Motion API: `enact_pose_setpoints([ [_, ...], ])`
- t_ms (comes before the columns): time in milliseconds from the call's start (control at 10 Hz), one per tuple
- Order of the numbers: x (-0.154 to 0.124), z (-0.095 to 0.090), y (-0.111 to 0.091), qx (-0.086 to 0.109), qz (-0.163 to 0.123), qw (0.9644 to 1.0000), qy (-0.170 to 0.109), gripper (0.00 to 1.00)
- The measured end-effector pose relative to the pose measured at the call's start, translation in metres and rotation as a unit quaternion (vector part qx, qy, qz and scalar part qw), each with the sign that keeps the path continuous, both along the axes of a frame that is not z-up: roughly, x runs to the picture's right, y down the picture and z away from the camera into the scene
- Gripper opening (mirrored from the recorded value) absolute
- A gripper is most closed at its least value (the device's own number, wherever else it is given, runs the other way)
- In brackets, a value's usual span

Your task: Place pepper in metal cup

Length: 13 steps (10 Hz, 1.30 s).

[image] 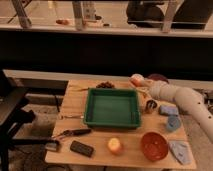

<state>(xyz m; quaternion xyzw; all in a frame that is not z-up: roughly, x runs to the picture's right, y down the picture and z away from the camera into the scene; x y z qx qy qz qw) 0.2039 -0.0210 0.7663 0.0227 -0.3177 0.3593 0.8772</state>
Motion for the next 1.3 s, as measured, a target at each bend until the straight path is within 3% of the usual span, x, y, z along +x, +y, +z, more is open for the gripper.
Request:
enact_pose_setpoints([
  [200, 0.005, 0.018, 0.018, -0.001, 0.040, 0.9992, -0.001, 0.00],
  [500, 0.022, 0.027, 0.029, 0.005, 0.074, 0.9973, -0.001, 0.00],
  [1300, 0.067, 0.052, 0.036, 0.015, 0.120, 0.9925, 0.016, 0.00],
])
